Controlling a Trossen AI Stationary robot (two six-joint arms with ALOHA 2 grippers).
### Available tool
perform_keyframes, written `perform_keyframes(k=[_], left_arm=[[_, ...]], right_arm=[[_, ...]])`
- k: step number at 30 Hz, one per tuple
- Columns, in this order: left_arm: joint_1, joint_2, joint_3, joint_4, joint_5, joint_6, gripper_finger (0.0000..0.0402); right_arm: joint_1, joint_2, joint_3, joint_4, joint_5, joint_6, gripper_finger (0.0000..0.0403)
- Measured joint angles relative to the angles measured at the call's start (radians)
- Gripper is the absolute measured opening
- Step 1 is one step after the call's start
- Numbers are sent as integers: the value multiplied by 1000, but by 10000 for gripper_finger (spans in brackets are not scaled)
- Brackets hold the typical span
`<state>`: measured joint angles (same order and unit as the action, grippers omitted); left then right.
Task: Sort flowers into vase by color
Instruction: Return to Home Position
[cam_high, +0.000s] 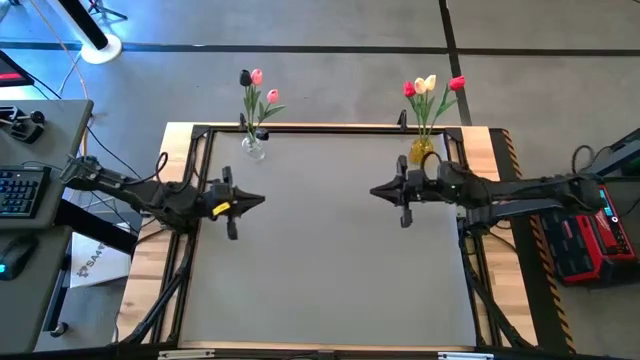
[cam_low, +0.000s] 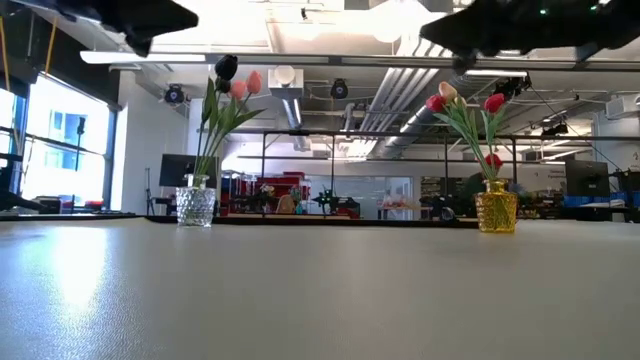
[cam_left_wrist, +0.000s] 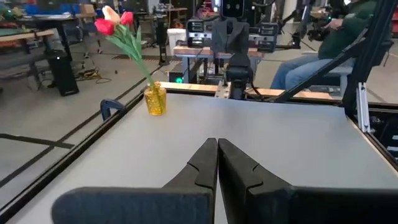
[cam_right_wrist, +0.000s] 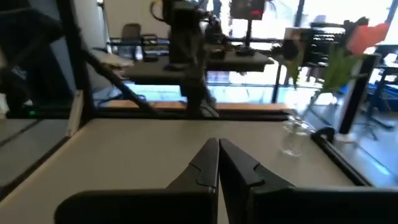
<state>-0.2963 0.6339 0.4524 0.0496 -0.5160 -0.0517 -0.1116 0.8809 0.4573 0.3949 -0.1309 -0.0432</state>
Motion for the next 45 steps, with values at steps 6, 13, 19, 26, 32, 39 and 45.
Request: perform_keyframes(k=[6, 13, 19, 26, 32, 39, 45], left_arm=[[-89, -53, -14, -9, -100, 3, 0], [-98, -145, -13, -101, -103, 19, 0], [-11, -132, -15, -171, -18, -42, 0], [202, -27, -127, 100, 162, 11, 0], [334, 15, -123, 222, 216, -63, 0], [363, -41, -57, 202, 264, 20, 0], [364, -163, -14, 33, 189, 20, 0]], right_arm=[[0, -191, -1, -149, 92, -2, 0], [0, -418, -1, -395, 98, 34, 0], [0, -551, -1, -504, 37, 118, 0], [0, -536, -1, -444, 118, 273, 0], [0, -422, -1, -134, 47, 376, 0], [0, -412, 5, -123, 68, 334, 0], [0, -434, 139, -378, 130, 188, 0]])
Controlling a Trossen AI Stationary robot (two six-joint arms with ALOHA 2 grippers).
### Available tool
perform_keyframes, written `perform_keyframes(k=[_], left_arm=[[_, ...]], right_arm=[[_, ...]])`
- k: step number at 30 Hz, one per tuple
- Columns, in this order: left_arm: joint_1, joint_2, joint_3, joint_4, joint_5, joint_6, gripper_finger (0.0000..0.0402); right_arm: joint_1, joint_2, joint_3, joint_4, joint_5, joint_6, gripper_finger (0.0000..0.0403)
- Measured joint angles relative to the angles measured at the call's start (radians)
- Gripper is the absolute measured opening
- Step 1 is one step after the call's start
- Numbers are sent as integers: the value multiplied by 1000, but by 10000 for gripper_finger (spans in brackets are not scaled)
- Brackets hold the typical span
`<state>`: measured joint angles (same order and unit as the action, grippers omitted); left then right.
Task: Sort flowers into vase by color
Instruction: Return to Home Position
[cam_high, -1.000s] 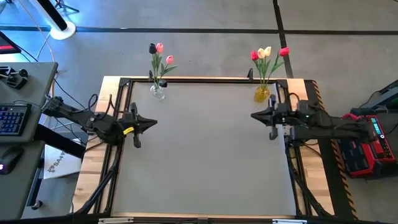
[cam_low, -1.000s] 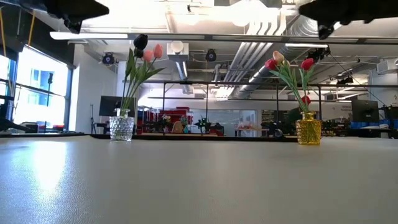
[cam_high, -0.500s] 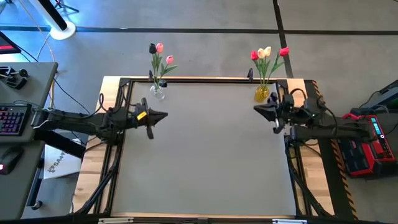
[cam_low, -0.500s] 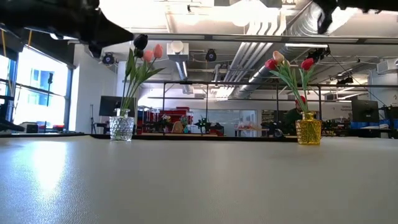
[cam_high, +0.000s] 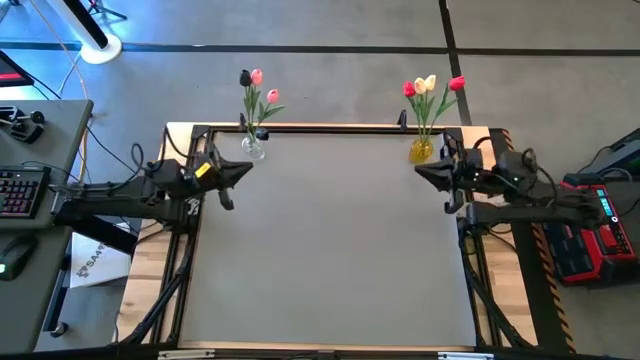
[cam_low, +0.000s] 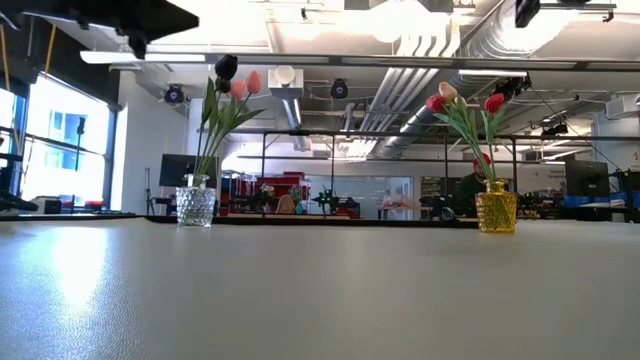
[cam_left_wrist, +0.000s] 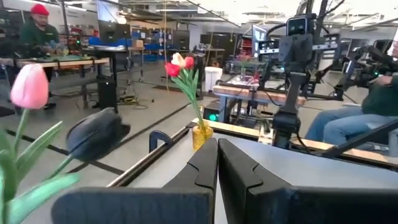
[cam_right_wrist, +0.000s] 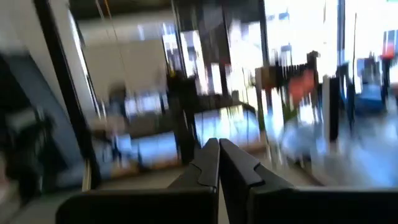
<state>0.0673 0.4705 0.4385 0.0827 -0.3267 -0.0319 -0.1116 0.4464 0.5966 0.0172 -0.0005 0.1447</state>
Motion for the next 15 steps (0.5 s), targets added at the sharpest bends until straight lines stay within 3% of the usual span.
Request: perform_keyframes(k=[4, 7, 10, 15], left_arm=[[0, -68, 2, -131, 3, -85, 0], [-16, -78, -16, -255, 4, -105, 0], [-59, -78, -97, -181, 16, -114, 0], [-109, -66, -204, 35, -15, -86, 0]], right_arm=[[0, 0, 99, -356, -3, 39, 0], [2, -28, 76, -476, -61, 13, 0], [3, -83, -49, -404, -78, 15, 0], [3, -184, -258, -115, -53, 61, 0]])
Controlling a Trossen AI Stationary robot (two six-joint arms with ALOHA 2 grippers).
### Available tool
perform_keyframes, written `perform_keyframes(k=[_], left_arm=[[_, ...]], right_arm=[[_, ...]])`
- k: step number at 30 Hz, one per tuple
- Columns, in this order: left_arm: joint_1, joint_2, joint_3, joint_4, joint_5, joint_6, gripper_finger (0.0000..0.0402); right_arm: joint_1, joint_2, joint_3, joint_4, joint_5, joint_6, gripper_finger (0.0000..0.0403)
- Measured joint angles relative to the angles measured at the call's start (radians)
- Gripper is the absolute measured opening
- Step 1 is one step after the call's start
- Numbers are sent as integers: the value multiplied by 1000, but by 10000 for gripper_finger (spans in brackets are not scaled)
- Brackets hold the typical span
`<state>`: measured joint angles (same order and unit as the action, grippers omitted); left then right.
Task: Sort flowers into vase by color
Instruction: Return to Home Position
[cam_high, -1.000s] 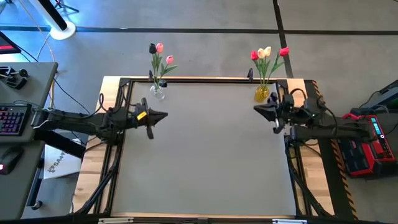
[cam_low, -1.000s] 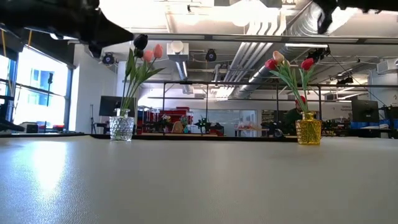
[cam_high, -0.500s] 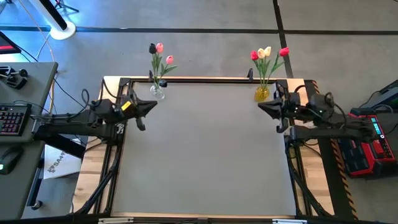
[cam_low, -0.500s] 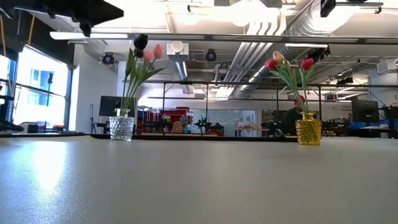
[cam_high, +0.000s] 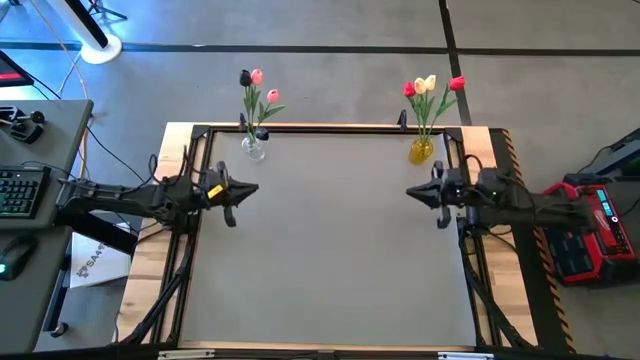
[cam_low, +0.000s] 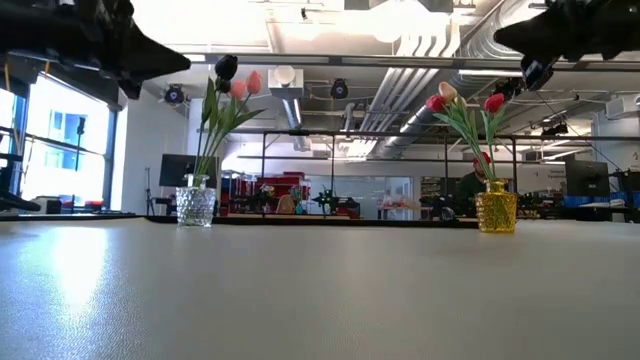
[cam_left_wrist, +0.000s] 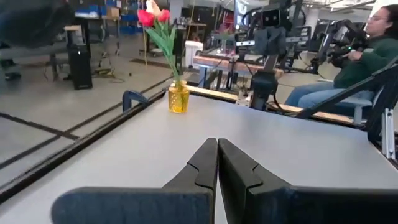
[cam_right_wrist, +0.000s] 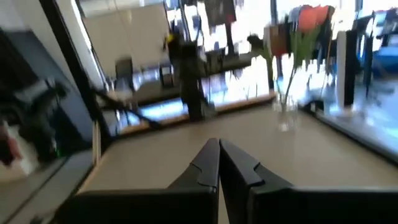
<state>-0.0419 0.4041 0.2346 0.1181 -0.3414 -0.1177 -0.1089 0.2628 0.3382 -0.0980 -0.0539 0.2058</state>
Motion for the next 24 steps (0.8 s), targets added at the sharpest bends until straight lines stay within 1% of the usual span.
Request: perform_keyframes(k=[2, 4, 9, 11, 15, 18, 20, 22, 24], left_arm=[[-5, -10, 0, -2, -8, 13, 0], [-6, -32, 0, -8, -8, 27, 0], [-4, -154, 1, -36, -21, 95, 0], [-4, -216, 2, -80, -50, 102, 0], [-4, -324, 2, -227, -100, 78, 0], [-4, -368, 1, -330, -90, 20, 0], [-7, -370, 1, -367, -69, 8, 0], [-13, -368, -24, -340, -50, 6, 0], [-21, -366, -66, -253, -32, 6, 0]], right_arm=[[-1, -32, -36, 60, 19, -8, 0], [-3, -64, -42, 69, 53, -44, 0], [-25, -151, 29, -31, 104, -134, 0], [-37, -190, 61, -91, 113, -139, 0], [-55, -261, 87, -189, 113, -128, 0], [-55, -256, 83, -213, 109, -105, 0], [-55, -244, 51, -182, 82, -102, 0], [-55, -245, -3, -160, 42, -88, 0], [-55, -245, -57, -68, 34, -64, 0]])
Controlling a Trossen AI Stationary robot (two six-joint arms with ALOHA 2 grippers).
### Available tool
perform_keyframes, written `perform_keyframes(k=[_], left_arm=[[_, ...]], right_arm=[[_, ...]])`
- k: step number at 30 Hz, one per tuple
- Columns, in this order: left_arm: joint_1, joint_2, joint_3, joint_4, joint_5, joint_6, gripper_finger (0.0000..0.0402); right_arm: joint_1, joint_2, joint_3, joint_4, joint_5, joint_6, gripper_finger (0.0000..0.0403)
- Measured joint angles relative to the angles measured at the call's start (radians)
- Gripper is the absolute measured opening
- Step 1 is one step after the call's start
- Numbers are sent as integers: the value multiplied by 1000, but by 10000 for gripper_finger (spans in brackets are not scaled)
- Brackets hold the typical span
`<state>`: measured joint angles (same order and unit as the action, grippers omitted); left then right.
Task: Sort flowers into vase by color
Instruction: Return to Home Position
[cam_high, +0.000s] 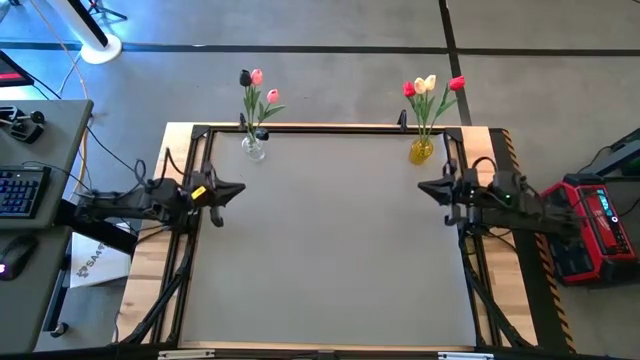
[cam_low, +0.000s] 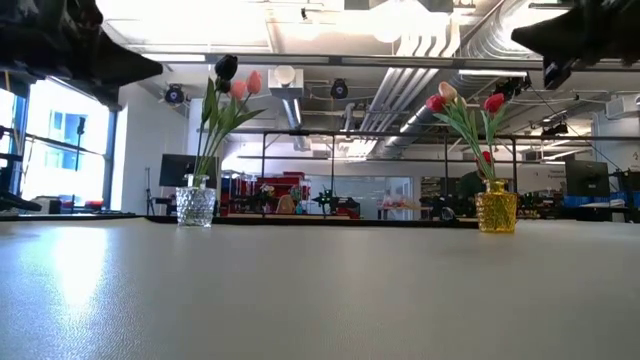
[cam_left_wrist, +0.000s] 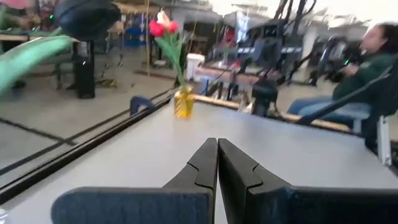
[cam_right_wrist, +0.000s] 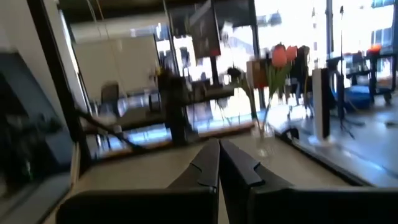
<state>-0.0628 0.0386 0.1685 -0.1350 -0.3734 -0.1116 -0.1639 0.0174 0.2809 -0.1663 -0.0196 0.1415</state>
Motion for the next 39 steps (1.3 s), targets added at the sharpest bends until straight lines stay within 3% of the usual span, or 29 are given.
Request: perform_keyframes(k=[8, 16, 22, 30, 39], left_arm=[[-5, 2, -131, 163, -1, -34, 0], [-2, -10, -128, 316, -43, 82, 0], [-2, -26, -81, 281, -89, 157, 0], [-3, -1, -79, 22, 20, -5, 0], [-2, 4, -71, 87, 41, 50, 0]], right_arm=[[0, -2, -201, 380, 1, 44, 0], [0, -1, -182, 389, 10, 34, 0], [0, -2, -123, 333, 10, -17, 0], [0, 1, -186, 307, 9, 17, 0], [0, 1, -224, 412, 9, 36, 0]])
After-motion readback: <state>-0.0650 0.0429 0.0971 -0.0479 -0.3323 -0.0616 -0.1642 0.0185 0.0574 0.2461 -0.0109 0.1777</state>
